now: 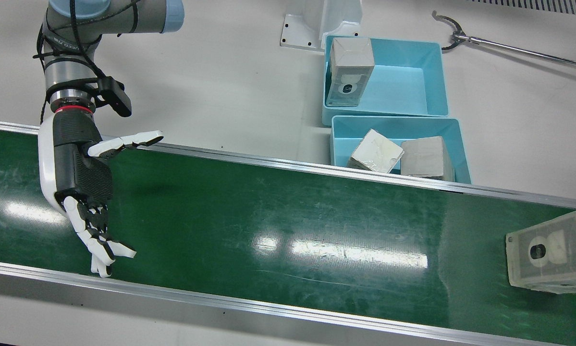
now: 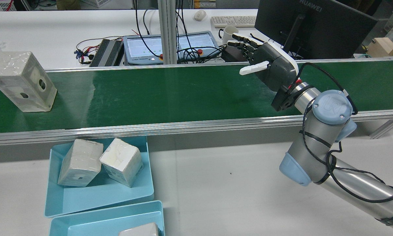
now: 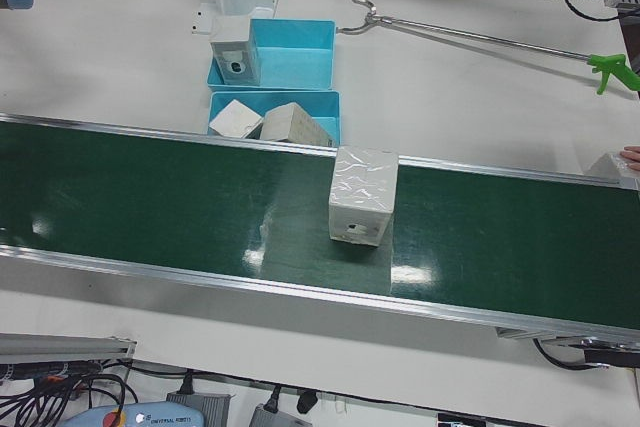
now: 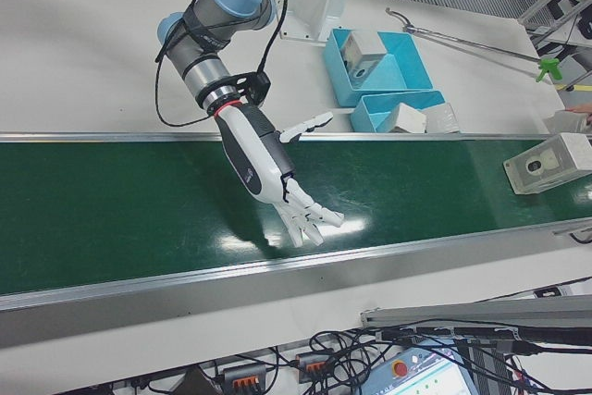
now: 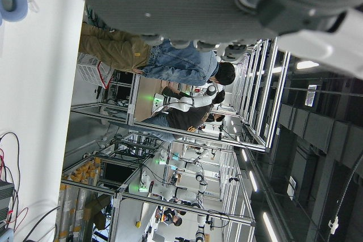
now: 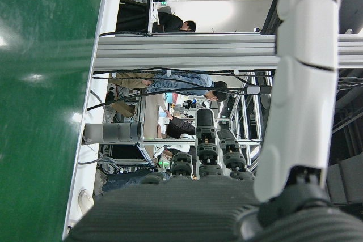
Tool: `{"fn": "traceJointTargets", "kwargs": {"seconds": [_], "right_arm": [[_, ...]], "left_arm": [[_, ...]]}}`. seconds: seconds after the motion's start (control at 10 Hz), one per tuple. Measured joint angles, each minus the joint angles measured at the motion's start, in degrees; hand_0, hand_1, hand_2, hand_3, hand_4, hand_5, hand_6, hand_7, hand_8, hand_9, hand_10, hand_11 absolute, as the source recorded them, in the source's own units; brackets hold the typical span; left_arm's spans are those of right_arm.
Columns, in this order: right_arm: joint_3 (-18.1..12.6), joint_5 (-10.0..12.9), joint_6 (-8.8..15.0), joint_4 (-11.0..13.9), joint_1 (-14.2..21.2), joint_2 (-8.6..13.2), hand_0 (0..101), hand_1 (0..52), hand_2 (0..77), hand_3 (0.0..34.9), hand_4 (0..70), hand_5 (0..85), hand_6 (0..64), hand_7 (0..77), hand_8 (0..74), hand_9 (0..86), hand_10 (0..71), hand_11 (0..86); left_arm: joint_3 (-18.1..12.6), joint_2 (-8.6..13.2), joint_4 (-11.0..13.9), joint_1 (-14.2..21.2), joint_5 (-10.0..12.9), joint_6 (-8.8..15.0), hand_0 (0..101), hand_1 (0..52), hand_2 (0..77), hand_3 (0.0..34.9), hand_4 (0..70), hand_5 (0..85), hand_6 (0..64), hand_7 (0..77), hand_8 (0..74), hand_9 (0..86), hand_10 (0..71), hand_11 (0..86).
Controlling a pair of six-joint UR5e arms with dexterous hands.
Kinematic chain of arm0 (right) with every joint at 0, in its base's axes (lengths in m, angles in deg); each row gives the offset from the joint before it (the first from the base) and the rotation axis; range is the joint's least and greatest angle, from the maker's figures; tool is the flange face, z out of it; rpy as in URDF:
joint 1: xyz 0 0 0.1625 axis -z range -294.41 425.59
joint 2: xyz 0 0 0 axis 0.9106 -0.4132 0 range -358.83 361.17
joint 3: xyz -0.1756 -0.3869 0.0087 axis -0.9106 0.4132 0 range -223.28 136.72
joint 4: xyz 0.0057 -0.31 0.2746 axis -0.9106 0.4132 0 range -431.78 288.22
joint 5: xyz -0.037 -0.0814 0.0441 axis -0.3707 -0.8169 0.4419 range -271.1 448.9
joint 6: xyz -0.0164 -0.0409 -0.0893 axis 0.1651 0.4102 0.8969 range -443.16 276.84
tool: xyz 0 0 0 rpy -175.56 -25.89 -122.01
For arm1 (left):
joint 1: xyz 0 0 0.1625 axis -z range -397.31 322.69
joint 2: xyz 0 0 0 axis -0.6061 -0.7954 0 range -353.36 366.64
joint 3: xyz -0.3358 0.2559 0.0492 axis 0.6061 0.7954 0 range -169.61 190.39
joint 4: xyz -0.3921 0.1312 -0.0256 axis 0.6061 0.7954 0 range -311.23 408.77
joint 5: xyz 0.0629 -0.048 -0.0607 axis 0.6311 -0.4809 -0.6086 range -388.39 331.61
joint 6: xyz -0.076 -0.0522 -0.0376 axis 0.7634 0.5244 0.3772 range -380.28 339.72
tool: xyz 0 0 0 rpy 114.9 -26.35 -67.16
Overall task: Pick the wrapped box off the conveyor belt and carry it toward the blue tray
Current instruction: 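Shift the open right hand slightly along the belt toward the approaching box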
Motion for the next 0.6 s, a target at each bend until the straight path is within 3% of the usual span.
{"fn": "traceJointTargets", "kwargs": {"seconds": [0.6], "right_arm": [[0.54,-0.06,0.02,-2.72,0.6,-0.2,47,10.4,8.2,0.0,12.0,12.0,8.2,20.2,6.5,9.3,0.0,1.1]], "left_arm": [[0.0,0.0,0.0,0.0,0.0,0.0,0,0.0,1.1,0.0,0.5,1.1,0.5,0.5,0.5,0.0,0.5,0.5]]}}
